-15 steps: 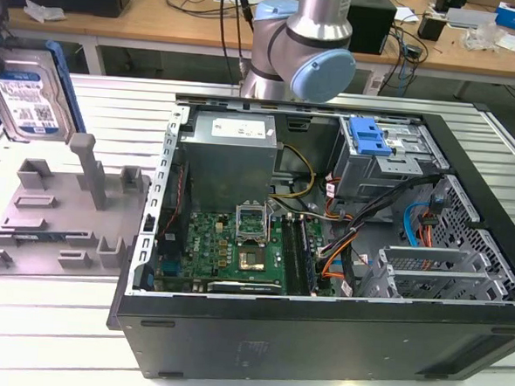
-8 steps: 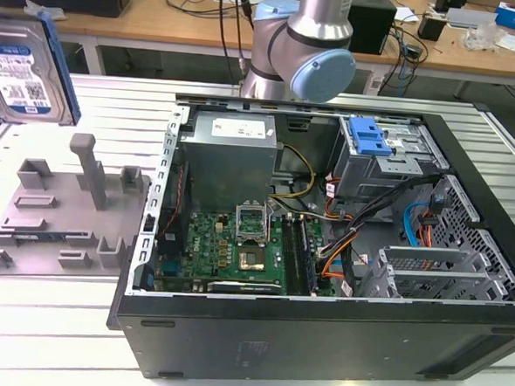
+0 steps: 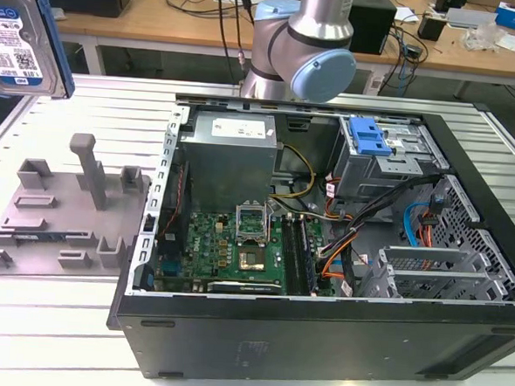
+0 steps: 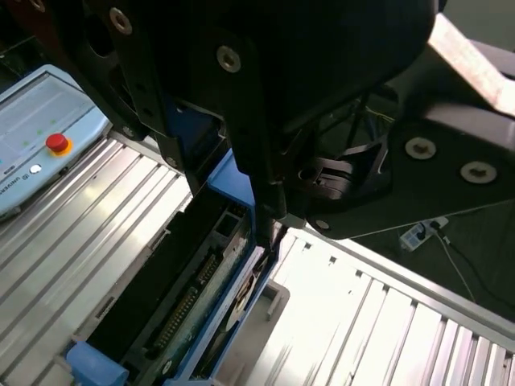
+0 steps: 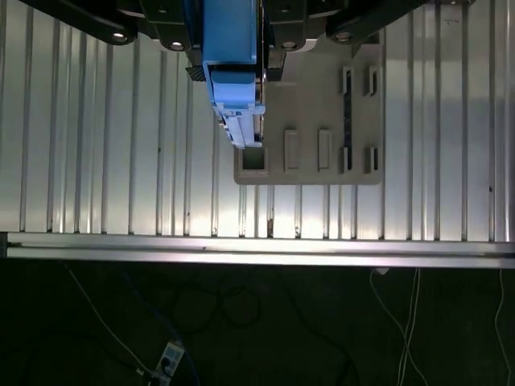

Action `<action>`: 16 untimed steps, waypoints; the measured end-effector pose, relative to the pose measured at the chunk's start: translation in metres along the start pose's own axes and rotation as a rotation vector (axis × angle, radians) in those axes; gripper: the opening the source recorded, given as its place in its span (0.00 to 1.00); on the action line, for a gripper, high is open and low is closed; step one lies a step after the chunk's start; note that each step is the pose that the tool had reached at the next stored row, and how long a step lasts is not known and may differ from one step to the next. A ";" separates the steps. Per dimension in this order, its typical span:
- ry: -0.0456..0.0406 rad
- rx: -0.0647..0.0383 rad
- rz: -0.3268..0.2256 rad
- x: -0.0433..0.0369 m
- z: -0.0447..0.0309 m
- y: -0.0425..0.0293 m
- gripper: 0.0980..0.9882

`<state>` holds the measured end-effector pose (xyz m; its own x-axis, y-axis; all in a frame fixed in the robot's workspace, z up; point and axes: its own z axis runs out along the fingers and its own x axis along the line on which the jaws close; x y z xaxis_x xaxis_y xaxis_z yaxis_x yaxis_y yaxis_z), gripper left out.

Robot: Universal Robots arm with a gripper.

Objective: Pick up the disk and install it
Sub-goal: 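Pick up the disk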

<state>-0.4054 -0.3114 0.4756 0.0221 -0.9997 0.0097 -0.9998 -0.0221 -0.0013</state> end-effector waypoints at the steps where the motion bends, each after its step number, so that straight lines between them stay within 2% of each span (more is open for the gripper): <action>1: -0.0007 0.000 0.000 0.0025 -0.0010 -0.0024 0.30; 2: -0.0047 0.000 0.000 0.0063 -0.0057 -0.0163 0.30; 3: -0.0064 0.000 0.000 0.0080 -0.0074 -0.0230 0.30; 6: -0.0085 0.000 0.000 0.0106 -0.0095 -0.0342 0.30; 10: -0.0147 0.000 0.000 0.0156 -0.0112 -0.0598 0.30; 12: -0.0153 0.000 0.000 0.0172 -0.0113 -0.0680 0.30; 14: -0.0160 0.000 0.000 0.0205 -0.0113 -0.0858 0.30; 16: -0.0164 0.000 0.000 0.0226 -0.0114 -0.0951 0.30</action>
<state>-0.3098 -0.3318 0.4873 0.0222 -0.9997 -0.0067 -0.9998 -0.0222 -0.0018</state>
